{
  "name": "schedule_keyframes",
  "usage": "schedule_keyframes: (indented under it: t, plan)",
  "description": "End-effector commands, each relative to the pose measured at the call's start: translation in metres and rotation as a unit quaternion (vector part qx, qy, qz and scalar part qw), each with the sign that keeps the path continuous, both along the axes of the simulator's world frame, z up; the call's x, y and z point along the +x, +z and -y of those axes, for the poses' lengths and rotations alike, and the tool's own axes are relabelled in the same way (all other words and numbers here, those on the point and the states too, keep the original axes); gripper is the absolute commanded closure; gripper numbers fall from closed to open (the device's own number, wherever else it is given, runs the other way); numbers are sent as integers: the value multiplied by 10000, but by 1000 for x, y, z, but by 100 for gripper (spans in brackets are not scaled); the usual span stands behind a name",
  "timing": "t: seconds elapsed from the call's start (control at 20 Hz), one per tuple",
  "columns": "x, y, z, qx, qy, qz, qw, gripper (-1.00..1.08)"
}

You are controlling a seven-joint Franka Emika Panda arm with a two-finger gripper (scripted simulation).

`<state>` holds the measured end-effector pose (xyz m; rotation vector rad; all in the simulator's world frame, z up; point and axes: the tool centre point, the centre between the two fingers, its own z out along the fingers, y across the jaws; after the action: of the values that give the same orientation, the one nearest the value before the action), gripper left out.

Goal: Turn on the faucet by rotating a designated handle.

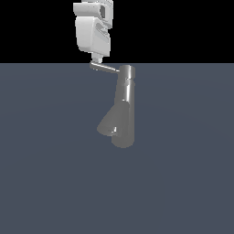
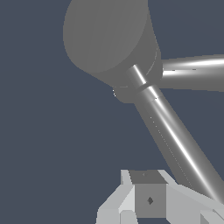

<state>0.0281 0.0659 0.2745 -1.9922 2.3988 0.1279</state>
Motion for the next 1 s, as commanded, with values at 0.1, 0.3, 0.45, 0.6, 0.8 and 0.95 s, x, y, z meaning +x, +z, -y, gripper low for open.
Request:
schedule_keyframes:
  t: [0.1, 0.3, 0.45, 0.6, 0.8, 0.95]
  plan:
    - [-6, 1, -1, 2, 2, -24, 10000, 108]
    - [-17, 4, 4, 4, 14, -32, 10000, 108]
    - [-25, 7, 9, 5, 23, -39, 10000, 108]
    - [-34, 10, 13, 6, 32, -45, 10000, 108]
    - [-45, 14, 19, 8, 45, -54, 10000, 108]
    - [-54, 17, 23, 10, 54, -60, 10000, 108]
